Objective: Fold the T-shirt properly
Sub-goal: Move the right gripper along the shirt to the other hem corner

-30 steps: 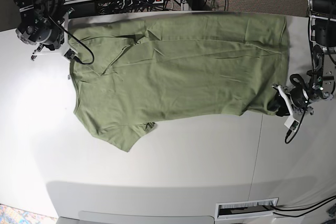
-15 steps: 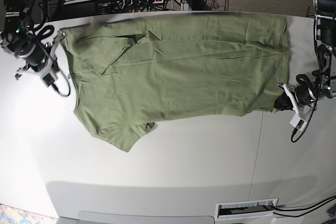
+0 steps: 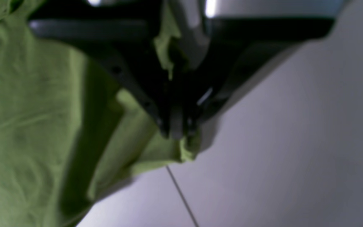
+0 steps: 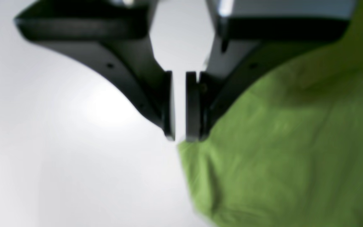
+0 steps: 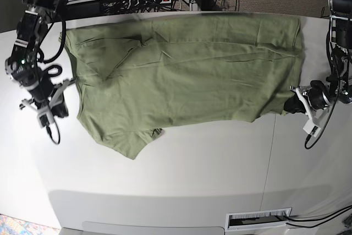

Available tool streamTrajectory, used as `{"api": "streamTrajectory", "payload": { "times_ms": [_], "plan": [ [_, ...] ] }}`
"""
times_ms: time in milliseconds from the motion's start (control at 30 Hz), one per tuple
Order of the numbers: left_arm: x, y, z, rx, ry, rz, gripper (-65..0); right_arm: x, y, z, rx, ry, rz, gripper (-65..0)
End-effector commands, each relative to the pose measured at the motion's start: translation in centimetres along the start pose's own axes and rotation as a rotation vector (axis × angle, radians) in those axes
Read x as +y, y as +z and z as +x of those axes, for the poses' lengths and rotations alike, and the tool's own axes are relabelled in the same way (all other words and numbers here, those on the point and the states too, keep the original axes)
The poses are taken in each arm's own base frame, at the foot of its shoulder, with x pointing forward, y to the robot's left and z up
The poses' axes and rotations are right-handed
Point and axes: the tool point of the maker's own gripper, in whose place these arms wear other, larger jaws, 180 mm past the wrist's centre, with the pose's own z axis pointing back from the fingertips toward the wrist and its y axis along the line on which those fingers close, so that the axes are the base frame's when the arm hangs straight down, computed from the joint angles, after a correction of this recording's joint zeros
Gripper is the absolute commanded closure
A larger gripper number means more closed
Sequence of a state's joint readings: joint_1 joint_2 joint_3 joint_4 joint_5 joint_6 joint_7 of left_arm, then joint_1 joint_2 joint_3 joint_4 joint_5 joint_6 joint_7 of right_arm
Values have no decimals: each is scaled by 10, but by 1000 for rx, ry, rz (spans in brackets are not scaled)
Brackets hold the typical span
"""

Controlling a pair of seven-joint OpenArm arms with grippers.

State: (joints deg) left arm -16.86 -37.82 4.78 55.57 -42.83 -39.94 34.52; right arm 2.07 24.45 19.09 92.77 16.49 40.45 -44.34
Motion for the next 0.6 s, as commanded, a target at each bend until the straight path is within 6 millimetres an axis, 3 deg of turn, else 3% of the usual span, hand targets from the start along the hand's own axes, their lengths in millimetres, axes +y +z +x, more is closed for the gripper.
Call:
{"api": "streamTrajectory", "payload": {
  "times_ms": [0, 100, 233, 333, 500, 567],
  "plan": [
    [7, 10, 18, -32, -22, 15, 0, -16, -1, 23, -75, -15, -28, -70],
    [4, 9, 14, -4, -28, 9, 0, -26, -21, 36, -152, -107, -19, -69],
    [2, 9, 7, 7, -25, 5, 0, -26, -44, 36, -193, -185, 17, -69],
    [-3, 8, -3, 22, -27, -4, 0, -17, -56, 44, -250, -199, 50, -69],
    [-17, 7, -13, 33, -50, -29, 0, 3, -76, 56, -196, -88, 98, -70],
    [-24, 7, -15, 34, -66, -40, 0, 9, -82, 66, -186, -37, 112, -105]
  ]
}}
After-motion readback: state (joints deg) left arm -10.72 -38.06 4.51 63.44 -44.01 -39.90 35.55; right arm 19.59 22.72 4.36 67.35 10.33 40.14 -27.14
